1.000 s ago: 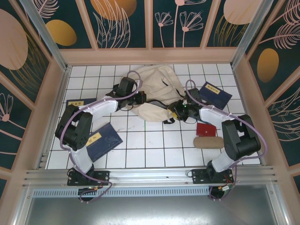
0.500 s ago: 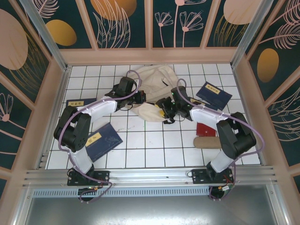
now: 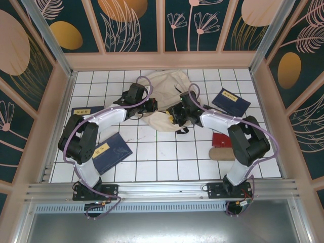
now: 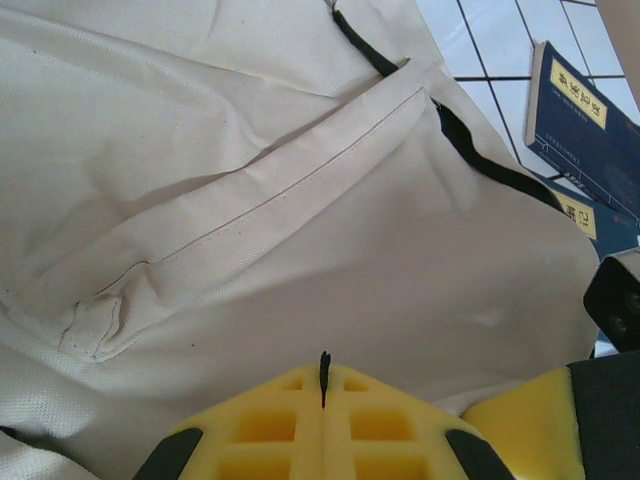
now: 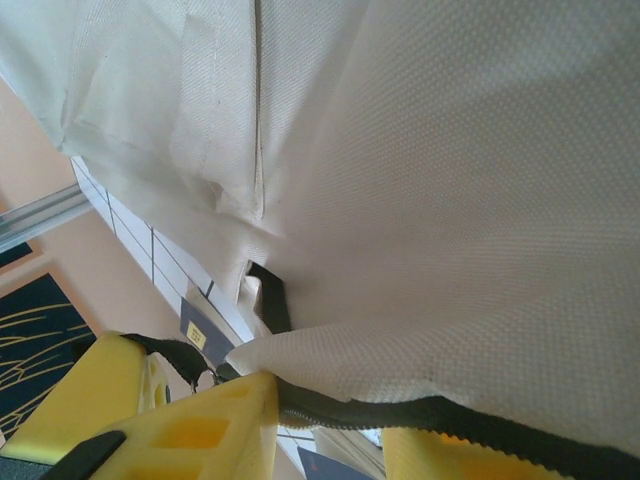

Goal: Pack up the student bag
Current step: Unzip the student bag at the top-center of the table.

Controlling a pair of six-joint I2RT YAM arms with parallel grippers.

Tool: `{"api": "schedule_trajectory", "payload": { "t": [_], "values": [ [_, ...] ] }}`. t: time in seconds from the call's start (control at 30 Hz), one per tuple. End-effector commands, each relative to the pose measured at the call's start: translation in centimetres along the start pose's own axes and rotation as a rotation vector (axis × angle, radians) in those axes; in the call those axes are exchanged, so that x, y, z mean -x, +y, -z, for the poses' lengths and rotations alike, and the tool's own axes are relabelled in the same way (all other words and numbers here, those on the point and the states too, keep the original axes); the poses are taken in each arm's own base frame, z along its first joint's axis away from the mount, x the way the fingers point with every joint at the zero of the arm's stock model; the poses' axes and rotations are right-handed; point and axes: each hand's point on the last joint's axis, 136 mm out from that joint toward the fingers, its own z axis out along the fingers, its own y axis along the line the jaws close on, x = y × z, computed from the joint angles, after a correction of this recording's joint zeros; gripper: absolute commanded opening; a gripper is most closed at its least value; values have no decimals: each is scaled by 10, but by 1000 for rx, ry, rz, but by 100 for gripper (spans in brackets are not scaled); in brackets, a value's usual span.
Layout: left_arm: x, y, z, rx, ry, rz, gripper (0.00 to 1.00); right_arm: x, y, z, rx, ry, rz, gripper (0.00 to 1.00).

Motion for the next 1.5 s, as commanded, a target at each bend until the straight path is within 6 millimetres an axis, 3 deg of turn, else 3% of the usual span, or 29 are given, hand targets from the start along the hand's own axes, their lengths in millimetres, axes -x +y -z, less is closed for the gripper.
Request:
{"api": "schedule_trajectory", "payload": {
  "t": [0.0,0.13,0.23,0.47,0.67,0.8,1.07,1.33,1.4,1.47],
  "values": [
    [11,-6,11,-18,-39,-5,0,-2,-2,-8,-27,1,-18,31],
    [12,-2,12,8,-47,-7,0,-1,-6,-14,-53,2,4,14],
    [15,11,12,81,-63,1,0,-4,-13,-13,-76,10,37,7],
    [16,38,5,223,-62,-9,0,-26,-53,-5,-172,96,137,3],
    [19,76,9,429,-86,-16,0,-33,-86,2,-226,125,128,3],
    [26,94,18,529,-116,-22,0,-36,-90,6,-232,133,133,3],
    [38,110,32,588,-155,-4,0,-37,-98,16,-252,126,141,3],
    [54,146,46,675,-209,54,0,-37,-92,18,-237,115,150,4],
    [58,149,46,672,-217,63,0,-38,-87,16,-219,122,164,7],
    [60,148,45,662,-218,63,0,-40,-74,15,-177,133,208,18]
  ]
}}
